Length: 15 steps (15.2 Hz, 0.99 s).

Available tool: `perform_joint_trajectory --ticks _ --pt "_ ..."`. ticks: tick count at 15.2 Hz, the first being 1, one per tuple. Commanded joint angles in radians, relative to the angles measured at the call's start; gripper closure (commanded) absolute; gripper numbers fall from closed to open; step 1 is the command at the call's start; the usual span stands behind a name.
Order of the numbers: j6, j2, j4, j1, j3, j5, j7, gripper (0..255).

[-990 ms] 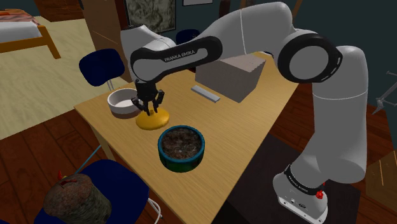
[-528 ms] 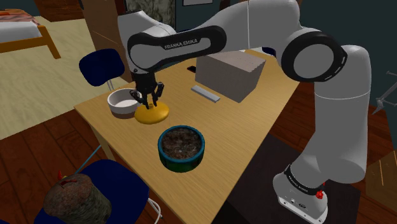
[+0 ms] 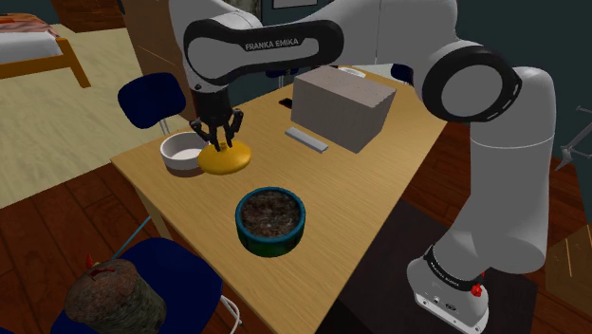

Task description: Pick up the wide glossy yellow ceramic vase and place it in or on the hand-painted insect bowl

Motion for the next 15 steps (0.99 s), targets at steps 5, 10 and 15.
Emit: perform_joint_trajectory --ticks 5,10,15 --pt "-0.084 0.007 0.091 0.008 0.001 0.0 -0.004 255" --pt "-0.025 -0.181 -0.151 -0.015 0.023 0.044 0.015 255" --pt "0.011 -0.385 -0.383 -0.026 0.043 0.106 0.027 255"
